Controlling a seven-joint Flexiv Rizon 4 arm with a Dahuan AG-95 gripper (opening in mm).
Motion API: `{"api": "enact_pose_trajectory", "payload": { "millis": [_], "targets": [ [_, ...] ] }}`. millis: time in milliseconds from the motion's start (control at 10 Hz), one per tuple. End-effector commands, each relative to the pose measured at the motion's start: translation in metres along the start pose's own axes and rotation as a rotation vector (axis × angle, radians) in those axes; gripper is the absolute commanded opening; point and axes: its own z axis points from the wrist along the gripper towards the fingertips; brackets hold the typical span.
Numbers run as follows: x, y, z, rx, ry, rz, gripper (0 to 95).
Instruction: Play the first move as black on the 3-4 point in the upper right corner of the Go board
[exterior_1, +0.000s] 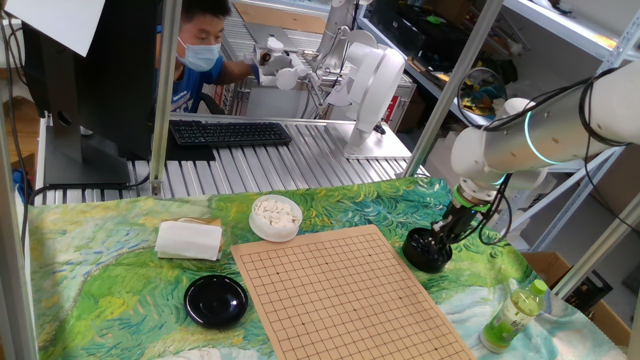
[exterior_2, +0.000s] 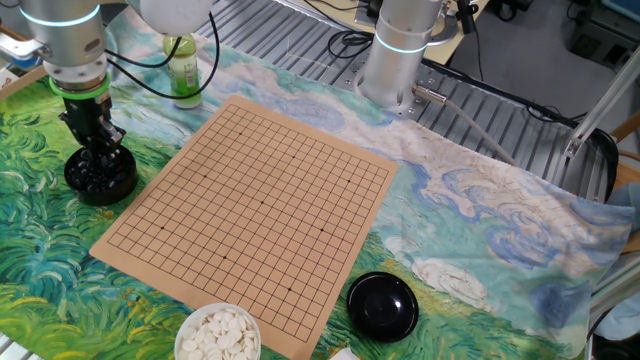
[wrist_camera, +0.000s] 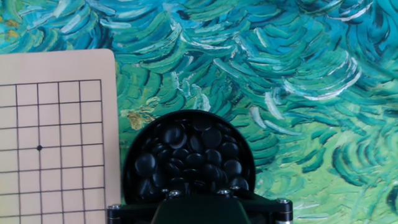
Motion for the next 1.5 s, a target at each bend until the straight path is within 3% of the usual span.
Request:
{"api": "enact_pose_trajectory", "payload": {
  "millis": [100,300,700,800,1300,1400,1500],
  "targets": [
    [0.0058,0.0023,0.0020,-0.004,-0.001,0.016,19.0],
    [0.0122,0.0040,0.0041,-0.005,-0.002,0.024,19.0],
    [0.0122,0.0040,0.0036,-0.005,-0.002,0.019,19.0],
    [0.0121,0.0041,0.0034,-0.005,-0.002,0.016,0.0],
    [0.0115,0.0050,0.0005,0.001,-0.002,0.015,0.0],
    [0.0115,0.0050,0.0004,0.005,-0.005,0.020,19.0],
    [0.0109,0.0049,0.0003,0.006,-0.005,0.026,19.0]
  ]
}}
